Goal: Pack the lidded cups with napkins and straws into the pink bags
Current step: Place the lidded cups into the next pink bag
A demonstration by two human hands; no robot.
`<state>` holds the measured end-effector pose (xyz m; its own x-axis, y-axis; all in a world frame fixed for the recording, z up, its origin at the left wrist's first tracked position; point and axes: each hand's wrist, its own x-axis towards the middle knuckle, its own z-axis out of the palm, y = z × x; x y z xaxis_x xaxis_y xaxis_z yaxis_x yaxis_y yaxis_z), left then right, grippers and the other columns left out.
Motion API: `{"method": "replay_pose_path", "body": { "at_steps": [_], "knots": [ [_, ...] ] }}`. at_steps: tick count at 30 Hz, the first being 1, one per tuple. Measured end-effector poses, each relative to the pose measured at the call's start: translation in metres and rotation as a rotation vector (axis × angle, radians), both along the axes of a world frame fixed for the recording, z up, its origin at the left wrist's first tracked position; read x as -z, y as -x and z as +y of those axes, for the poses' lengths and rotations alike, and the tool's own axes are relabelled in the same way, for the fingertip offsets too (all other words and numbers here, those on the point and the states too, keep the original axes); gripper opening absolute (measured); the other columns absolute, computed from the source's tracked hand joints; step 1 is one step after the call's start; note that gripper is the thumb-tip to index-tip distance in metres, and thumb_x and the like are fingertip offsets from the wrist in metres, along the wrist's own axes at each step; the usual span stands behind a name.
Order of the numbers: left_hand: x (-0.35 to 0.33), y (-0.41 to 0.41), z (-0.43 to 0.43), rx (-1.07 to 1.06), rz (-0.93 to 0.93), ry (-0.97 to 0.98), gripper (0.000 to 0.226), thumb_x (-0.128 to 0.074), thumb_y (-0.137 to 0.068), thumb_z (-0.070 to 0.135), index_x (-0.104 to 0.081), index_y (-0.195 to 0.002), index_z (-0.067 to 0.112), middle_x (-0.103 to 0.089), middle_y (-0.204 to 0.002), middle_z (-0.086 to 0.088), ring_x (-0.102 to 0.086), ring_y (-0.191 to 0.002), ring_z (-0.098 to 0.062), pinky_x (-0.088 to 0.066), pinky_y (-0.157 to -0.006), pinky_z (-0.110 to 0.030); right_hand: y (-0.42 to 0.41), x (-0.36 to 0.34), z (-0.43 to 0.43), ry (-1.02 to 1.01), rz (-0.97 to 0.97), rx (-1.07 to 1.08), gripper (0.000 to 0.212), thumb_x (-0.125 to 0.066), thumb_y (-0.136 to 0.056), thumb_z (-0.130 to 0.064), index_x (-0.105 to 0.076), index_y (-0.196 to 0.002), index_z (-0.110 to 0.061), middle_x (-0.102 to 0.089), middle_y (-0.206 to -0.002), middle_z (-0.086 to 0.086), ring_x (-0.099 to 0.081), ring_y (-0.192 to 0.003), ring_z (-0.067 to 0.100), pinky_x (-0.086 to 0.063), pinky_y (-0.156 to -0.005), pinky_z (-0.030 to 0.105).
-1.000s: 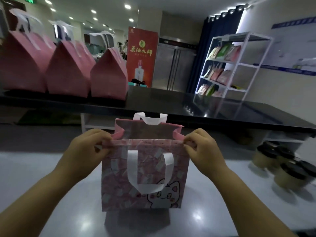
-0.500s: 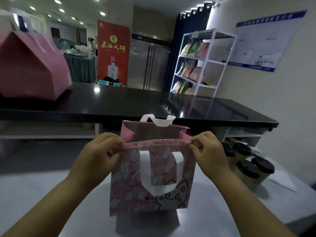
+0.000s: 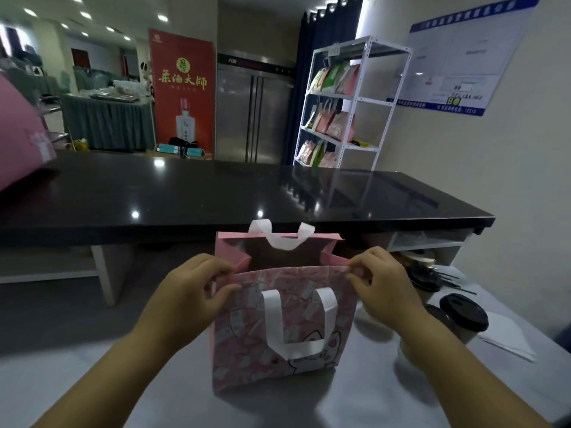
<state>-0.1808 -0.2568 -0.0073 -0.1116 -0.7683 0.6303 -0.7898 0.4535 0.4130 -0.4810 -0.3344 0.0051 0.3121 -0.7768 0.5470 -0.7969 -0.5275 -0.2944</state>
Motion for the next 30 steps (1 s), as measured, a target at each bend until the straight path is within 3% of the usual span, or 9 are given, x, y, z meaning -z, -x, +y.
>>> {"method": "replay_pose_path", "body": {
  "at_steps": [4, 7, 11, 15, 19, 25, 28, 30],
  "knots": [
    [-0.016, 0.012, 0.000, -0.032, -0.007, 0.009, 0.030, -0.063, -0.074, 0.035, -0.067, -0.092, 0.012, -0.063, -0.084, 0.003, -0.060, -0.072, -0.011, -0.056, -0.060, -0.029, 0.017, -0.009, -0.006, -0.105, -0.008, -0.100, 0.018, -0.070, -0.082, -0.021, -0.065, -0.099, -0.021, -0.054, -0.092, -0.016, -0.054, -0.083, 0.001, -0.043, -0.072, 0.012],
    [-0.031, 0.023, 0.002, -0.087, -0.049, 0.033, 0.031, -0.061, -0.073, 0.035, -0.067, -0.091, 0.010, -0.064, -0.084, 0.000, -0.061, -0.070, -0.014, -0.055, -0.060, -0.030, 0.029, -0.023, -0.004, -0.229, -0.121, -0.216, 0.017, -0.069, -0.082, -0.029, -0.063, -0.097, -0.032, -0.060, -0.093, -0.018, -0.057, -0.087, -0.004, -0.046, -0.073, 0.010],
    [-0.051, 0.055, 0.003, -0.101, -0.088, 0.097, 0.024, -0.070, -0.079, 0.033, -0.064, -0.092, 0.013, -0.061, -0.085, 0.003, -0.059, -0.070, -0.011, -0.051, -0.062, -0.021, 0.055, -0.039, -0.007, -0.213, -0.157, -0.287, 0.017, -0.070, -0.081, -0.027, -0.065, -0.097, -0.029, -0.064, -0.090, -0.016, -0.059, -0.087, -0.003, -0.048, -0.078, 0.011],
    [-0.062, 0.107, -0.003, -0.037, -0.174, 0.086, 0.038, -0.051, -0.081, 0.046, -0.066, -0.092, 0.013, -0.064, -0.084, 0.002, -0.061, -0.071, -0.010, -0.054, -0.061, -0.026, 0.090, -0.037, -0.019, -0.173, -0.016, -0.254, 0.019, -0.070, -0.082, -0.029, -0.066, -0.100, -0.026, -0.063, -0.090, -0.017, -0.059, -0.086, -0.002, -0.047, -0.073, 0.013],
    [-0.054, 0.160, -0.017, 0.011, -0.259, 0.074, 0.025, -0.058, -0.081, 0.037, -0.068, -0.089, 0.015, -0.067, -0.082, 0.001, -0.062, -0.070, -0.011, -0.055, -0.056, -0.031, 0.132, -0.022, -0.035, -0.287, 0.145, -0.158, 0.024, -0.066, -0.081, -0.043, -0.062, -0.102, -0.032, -0.060, -0.094, -0.017, -0.056, -0.088, 0.002, -0.051, -0.077, 0.027],
    [-0.024, 0.227, -0.027, 0.080, -0.337, 0.040, 0.022, -0.063, -0.081, 0.036, -0.068, -0.087, 0.015, -0.066, -0.082, 0.001, -0.060, -0.069, -0.014, -0.053, -0.055, -0.028, 0.180, 0.011, -0.054, -0.515, 0.480, -0.007, 0.069, -0.064, -0.070, -0.065, -0.041, -0.129, -0.036, -0.046, -0.122, -0.005, -0.042, -0.112, 0.019, -0.044, -0.086, 0.034],
    [-0.008, 0.251, -0.029, 0.092, -0.338, -0.006, 0.019, -0.071, -0.077, 0.032, -0.070, -0.088, 0.017, -0.068, -0.083, 0.002, -0.062, -0.069, -0.014, -0.054, -0.054, -0.030, 0.191, 0.026, -0.056, -0.578, 0.600, 0.012, 0.085, -0.066, -0.066, -0.066, -0.031, -0.136, -0.034, -0.042, -0.128, 0.001, -0.035, -0.117, 0.025, -0.042, -0.089, 0.038],
    [-0.001, 0.262, -0.029, 0.093, -0.347, -0.035, 0.019, -0.073, -0.076, 0.032, -0.070, -0.087, 0.018, -0.069, -0.083, 0.002, -0.063, -0.069, -0.015, -0.055, -0.054, -0.031, 0.194, 0.034, -0.057, -0.595, 0.652, 0.006, 0.080, -0.067, -0.069, -0.059, -0.032, -0.135, -0.030, -0.042, -0.128, 0.004, -0.035, -0.117, 0.027, -0.043, -0.089, 0.039]
  ]
}}
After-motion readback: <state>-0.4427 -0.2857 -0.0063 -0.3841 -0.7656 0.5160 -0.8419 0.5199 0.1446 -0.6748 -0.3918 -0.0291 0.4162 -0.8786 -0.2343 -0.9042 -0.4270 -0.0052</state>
